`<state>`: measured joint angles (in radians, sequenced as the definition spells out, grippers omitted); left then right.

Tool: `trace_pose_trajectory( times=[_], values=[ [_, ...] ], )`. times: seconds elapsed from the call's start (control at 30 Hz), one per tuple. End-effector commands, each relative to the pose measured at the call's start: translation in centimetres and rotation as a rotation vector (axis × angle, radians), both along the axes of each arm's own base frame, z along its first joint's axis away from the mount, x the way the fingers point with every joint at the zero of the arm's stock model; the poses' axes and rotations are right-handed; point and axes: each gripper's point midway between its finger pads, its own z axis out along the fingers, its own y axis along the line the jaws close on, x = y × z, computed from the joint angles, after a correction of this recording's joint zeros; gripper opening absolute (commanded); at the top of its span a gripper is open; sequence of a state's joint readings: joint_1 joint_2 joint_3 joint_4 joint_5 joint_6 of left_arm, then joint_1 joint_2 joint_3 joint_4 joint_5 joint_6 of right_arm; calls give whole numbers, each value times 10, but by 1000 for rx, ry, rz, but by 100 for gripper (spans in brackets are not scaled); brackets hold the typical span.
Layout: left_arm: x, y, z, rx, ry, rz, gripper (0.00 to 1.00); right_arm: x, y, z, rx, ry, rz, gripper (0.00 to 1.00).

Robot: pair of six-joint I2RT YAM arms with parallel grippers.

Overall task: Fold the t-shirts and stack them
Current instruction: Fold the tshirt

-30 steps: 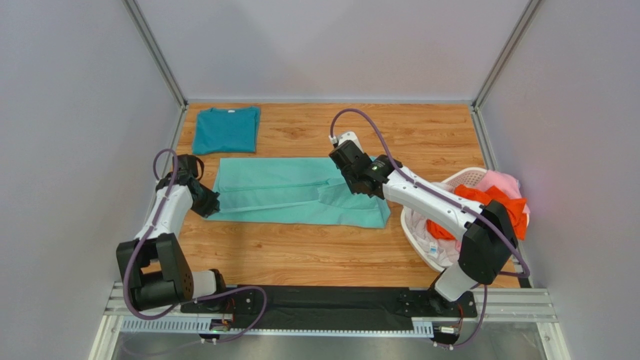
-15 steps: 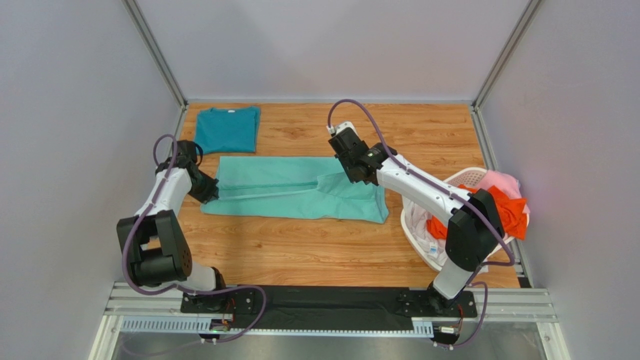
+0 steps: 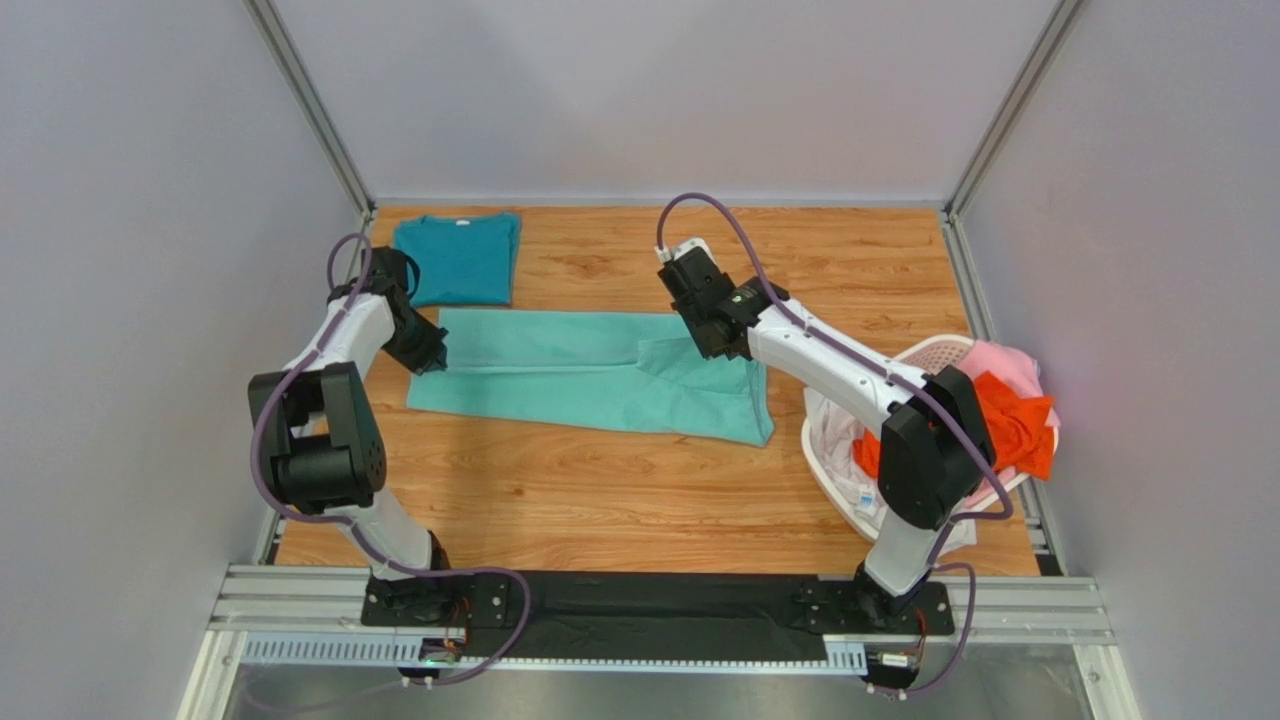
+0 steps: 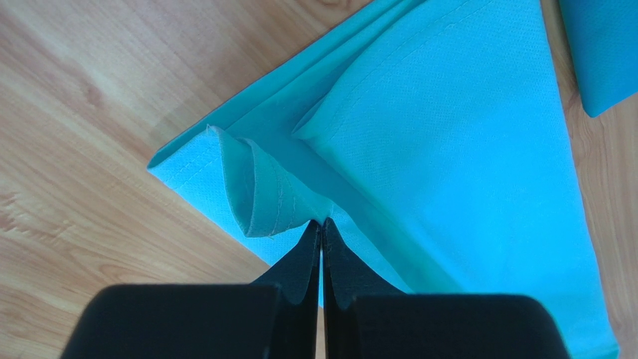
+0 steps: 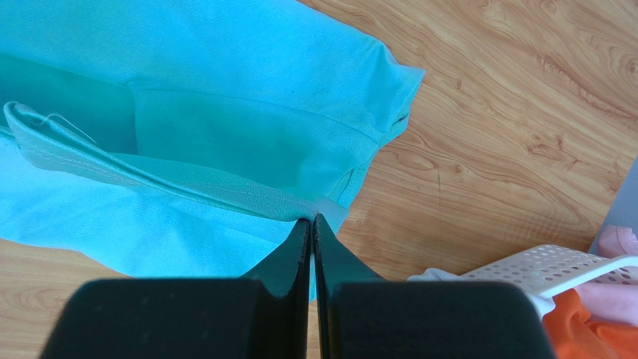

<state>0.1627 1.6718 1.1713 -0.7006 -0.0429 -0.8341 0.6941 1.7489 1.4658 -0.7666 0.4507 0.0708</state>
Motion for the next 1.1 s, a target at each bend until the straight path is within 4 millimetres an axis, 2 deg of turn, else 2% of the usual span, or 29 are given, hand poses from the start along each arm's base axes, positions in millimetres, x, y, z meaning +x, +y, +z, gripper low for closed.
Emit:
trace_pose_trajectory(
  times=[0.0,0.23,0.6,0.63,0.83,0.97,1.03,1.07],
  values=[
    [14,4,8,31,-10,-17,0,15,1,14,5,-39,3,0],
    [24,3,-3,22,28,-24,0,27,3,6,-4,-20,14,0],
    [23,11,-20,46,101,5,0,61,12,2,-79,-35,69,0],
    [23,11,-20,46,102,7,1,63,14,-4,-89,-24,75,0],
    [25,12,-24,51,115,12,3,79,15,-14,-112,-17,85,0],
    [25,13,-26,53,126,13,4,98,18,-24,-131,-59,93,0],
    [25,14,-25,58,128,14,6,105,16,-36,-173,-59,93,1],
    [24,14,-26,59,138,15,8,111,17,-34,-174,-74,84,2]
  ],
)
